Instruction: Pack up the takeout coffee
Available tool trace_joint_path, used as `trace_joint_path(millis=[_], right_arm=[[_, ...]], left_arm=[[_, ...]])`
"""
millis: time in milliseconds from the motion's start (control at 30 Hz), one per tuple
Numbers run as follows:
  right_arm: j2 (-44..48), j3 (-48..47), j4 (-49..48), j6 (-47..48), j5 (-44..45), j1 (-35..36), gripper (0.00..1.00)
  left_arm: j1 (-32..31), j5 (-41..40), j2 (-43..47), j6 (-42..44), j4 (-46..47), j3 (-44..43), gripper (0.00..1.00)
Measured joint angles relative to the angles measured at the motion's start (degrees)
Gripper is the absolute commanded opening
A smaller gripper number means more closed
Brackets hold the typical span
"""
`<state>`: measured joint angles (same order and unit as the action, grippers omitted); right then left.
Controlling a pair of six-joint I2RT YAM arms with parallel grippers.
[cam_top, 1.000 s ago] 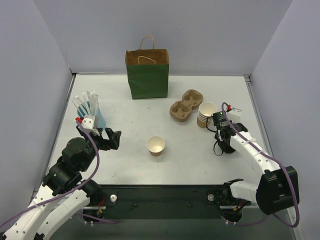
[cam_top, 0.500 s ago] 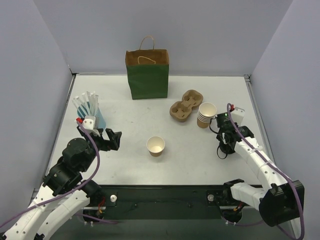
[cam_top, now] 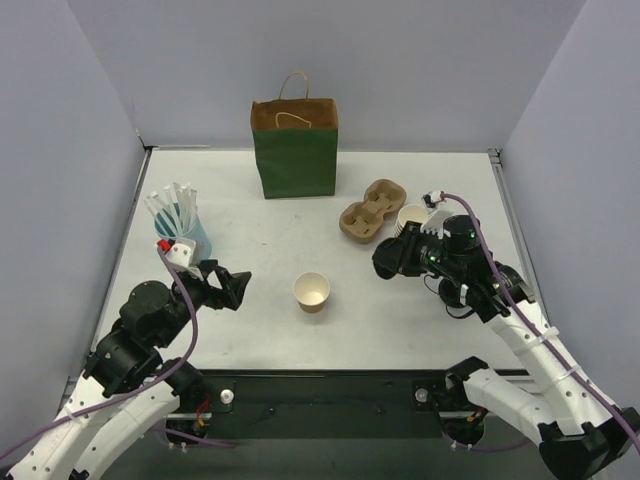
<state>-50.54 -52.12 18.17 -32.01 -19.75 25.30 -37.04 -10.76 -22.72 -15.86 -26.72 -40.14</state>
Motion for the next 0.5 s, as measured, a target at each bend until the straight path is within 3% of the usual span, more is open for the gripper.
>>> trace_joint_path(millis=[233, 500], right_arm=[[-0.3, 5.2, -22.1, -13.1, -24.7, 2.2, 0.14], [-5.7, 11.0, -53.9, -37.4, -37.4, 4.1, 0.15]], left_arm=[[0.0, 10.6, -1.4, -0.2, 0.5, -0.3, 0.88], [0.0, 22.9, -10.0, -3.5, 9.6, -1.2, 0.79]])
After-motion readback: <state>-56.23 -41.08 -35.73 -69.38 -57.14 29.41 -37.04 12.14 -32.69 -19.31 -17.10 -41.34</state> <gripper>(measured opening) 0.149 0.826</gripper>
